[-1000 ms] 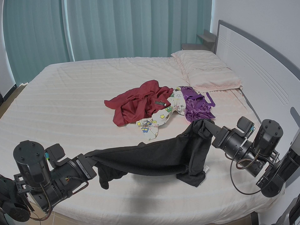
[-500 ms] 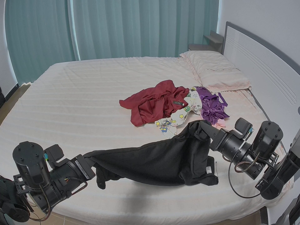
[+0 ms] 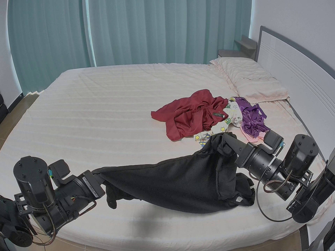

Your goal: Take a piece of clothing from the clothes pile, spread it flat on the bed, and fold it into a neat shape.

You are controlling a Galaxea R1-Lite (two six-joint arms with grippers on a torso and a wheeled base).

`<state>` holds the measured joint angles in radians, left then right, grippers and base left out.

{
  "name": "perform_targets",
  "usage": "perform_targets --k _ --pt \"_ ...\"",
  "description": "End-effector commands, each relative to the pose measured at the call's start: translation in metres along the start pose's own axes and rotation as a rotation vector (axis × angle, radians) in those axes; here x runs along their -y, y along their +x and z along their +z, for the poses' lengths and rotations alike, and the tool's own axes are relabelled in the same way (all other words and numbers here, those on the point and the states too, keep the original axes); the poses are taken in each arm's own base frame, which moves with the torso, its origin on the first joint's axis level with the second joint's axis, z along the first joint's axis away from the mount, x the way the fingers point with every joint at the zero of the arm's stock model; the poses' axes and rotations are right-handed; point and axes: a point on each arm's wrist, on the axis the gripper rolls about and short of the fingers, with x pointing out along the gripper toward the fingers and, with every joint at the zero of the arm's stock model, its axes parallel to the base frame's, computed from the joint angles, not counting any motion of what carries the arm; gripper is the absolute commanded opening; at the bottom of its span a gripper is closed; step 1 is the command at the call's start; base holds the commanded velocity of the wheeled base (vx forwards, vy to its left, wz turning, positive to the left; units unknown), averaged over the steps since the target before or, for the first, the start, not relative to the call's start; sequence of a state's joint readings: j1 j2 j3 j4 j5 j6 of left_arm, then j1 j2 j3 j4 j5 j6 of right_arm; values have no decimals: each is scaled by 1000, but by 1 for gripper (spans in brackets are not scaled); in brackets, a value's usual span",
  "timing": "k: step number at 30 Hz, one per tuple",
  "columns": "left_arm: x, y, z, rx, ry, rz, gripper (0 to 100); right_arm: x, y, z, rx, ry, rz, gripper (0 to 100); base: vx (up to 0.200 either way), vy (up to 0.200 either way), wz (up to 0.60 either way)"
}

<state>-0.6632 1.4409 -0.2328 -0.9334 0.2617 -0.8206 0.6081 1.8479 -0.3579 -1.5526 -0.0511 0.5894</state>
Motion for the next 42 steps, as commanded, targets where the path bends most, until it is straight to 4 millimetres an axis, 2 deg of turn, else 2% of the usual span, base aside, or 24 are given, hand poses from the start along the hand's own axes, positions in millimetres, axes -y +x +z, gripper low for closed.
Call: perform_targets --k 1,12,22,42 --pt "0 0 0 2 -1 0 0 -3 -1 3 16 3 16 0 0 200 0" --pt "0 0 0 1 0 1 0 -5 -2 3 15 3 23 0 0 200 0" --pt "0 -1 1 4 1 0 0 -9 -7 -7 -31 2 38 0 0 200 0" --pt "-1 -3 1 8 0 2 0 -12 -8 -2 -12 -1 49 0 0 200 0"
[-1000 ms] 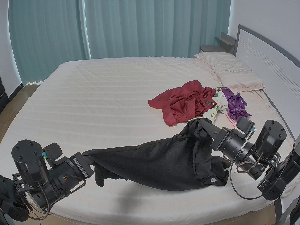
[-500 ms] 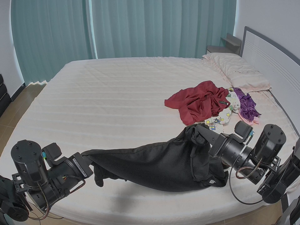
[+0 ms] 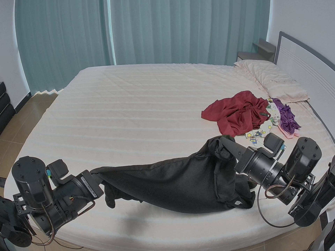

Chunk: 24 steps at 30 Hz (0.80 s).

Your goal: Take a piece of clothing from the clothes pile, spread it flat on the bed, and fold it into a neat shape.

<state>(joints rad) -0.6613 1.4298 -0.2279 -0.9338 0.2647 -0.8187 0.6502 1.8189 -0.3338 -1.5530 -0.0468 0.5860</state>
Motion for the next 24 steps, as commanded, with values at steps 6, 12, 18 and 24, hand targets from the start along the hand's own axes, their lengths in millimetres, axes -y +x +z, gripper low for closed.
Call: perform_targets --k 6,12,18,24 --pt "0 0 -1 0 -1 4 0 8 2 10 42 -16 -20 0 0 100 0" --pt "3 0 1 2 -5 -16 0 8 -6 15 57 -55 -30 0 0 0 0" --pt "3 -7 3 20 -11 -29 0 5 -26 18 51 -52 -30 0 -200 0 0" --pt "5 -22 7 39 -21 -76 0 -6 -53 26 70 -51 15 0 -200 0 0"
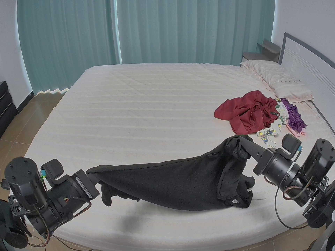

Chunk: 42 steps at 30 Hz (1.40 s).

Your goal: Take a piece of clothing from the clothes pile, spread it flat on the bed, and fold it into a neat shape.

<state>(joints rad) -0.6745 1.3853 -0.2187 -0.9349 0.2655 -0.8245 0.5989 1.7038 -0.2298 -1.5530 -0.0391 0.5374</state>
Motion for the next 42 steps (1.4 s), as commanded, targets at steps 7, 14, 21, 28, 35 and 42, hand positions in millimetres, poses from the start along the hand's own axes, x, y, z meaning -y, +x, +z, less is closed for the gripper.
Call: perform_targets --k 7,14,21,28,35,42 --pt "3 -32 11 66 -24 -92 0 -31 -47 23 85 7 149 0 -200 0 0" --pt "10 -51 28 213 -6 -117 0 -65 -59 62 236 -43 288 0 -200 0 0" --pt "27 -79 56 324 -4 -189 0 -95 -78 125 342 -30 326 0 -114 0 0" --pt "38 -72 66 251 31 -114 0 -76 -28 151 297 -32 156 0 0 0 0" --pt "34 -30 71 232 38 18 0 -38 42 155 276 -54 26 0 0 0 0" --pt "23 16 86 201 25 107 0 -2 106 137 228 -55 -59 0 0 0 0"
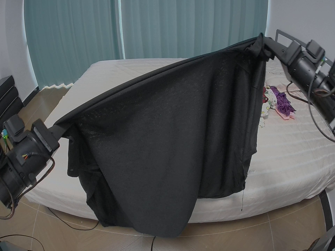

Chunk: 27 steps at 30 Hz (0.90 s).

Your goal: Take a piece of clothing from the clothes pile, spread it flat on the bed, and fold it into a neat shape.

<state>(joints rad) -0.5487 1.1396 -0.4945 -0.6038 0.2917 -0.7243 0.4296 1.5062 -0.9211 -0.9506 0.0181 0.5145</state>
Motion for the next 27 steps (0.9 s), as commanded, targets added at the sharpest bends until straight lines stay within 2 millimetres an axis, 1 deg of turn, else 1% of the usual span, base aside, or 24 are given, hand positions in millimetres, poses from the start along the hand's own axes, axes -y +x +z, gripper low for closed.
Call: perform_targets --k 1,3,5,7,12,15,19,21,27 --pt "-14 59 -1 -37 -3 134 0 51 57 -48 -86 -11 -118 0 0 0 0" --pt "-16 77 -2 -34 -48 146 0 59 61 -59 -110 -10 -137 0 0 0 0" --pt "-17 92 -1 -13 -87 147 0 66 63 -67 -126 -10 -159 0 0 0 0" --pt "-19 104 -4 -17 -99 151 0 74 64 -72 -138 -12 -180 0 0 0 0" --pt "-29 121 -17 -69 -89 180 0 86 65 -75 -120 -19 -196 0 0 0 0" --pt "-38 135 -24 -100 -89 189 0 91 67 -77 -114 -21 -203 0 0 0 0" --pt "-45 154 -25 -81 -91 202 0 96 68 -81 -121 -21 -211 0 200 0 0" --pt "-48 160 -23 -71 -94 205 0 100 71 -87 -131 -21 -218 0 200 0 0" --pt "-53 174 -26 -73 -94 220 0 105 76 -93 -127 -21 -212 0 200 0 0"
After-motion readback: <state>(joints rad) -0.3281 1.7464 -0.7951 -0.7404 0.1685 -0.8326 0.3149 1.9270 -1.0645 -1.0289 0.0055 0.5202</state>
